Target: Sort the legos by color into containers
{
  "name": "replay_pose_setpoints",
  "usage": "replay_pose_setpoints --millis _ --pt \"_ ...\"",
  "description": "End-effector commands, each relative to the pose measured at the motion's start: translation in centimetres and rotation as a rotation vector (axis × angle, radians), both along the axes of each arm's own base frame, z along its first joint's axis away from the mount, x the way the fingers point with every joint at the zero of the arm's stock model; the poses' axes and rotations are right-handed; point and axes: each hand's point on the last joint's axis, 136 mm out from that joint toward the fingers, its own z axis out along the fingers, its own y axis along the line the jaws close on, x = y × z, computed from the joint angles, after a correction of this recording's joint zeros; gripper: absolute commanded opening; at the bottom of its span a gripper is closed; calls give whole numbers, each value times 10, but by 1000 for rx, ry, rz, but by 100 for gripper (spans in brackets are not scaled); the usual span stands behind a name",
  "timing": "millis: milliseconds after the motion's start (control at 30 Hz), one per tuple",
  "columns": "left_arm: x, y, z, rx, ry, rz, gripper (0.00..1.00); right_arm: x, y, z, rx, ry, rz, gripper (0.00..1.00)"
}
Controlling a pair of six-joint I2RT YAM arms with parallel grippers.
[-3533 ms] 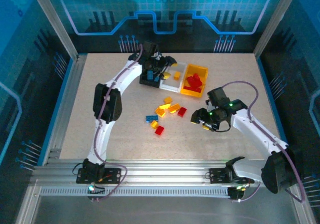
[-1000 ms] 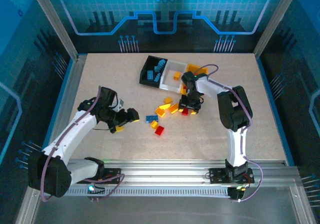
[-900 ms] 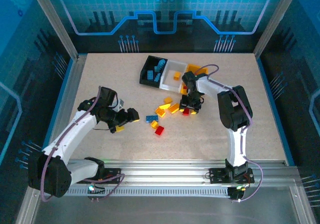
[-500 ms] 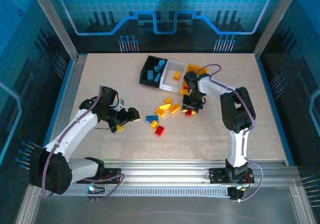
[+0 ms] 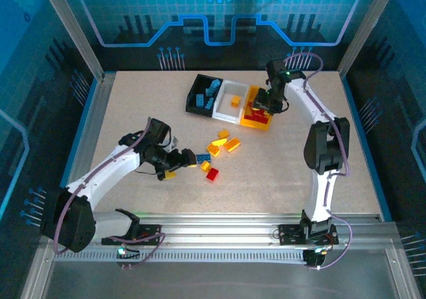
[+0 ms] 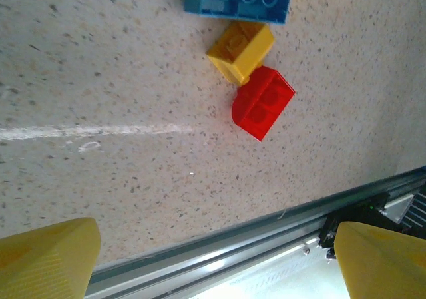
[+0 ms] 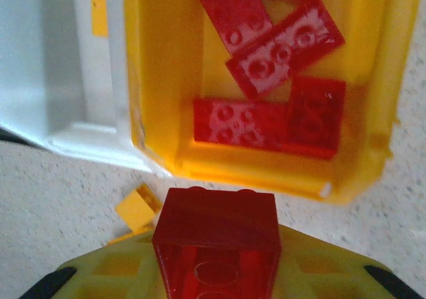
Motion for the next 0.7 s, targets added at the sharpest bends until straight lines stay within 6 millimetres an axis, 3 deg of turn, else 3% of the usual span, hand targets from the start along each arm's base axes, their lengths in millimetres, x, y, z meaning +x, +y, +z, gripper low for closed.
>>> replay_pose_setpoints --millis 0,167,300,400,667 --pt "-9 -5 -10 11 38 5 92 7 1 -17 20 66 2 42" --pt "-18 -10 -17 25 54 -17 94 17 0 -7 18 37 -3 55" --pt "-20 -12 -23 27 55 -21 99 -6 7 4 2 12 26 57" --pt "-20 -16 -28 34 54 -40 99 -41 20 3 -3 18 65 58" --pt "-9 -24 -42 108 71 -78 99 -159 82 -35 27 91 259 58"
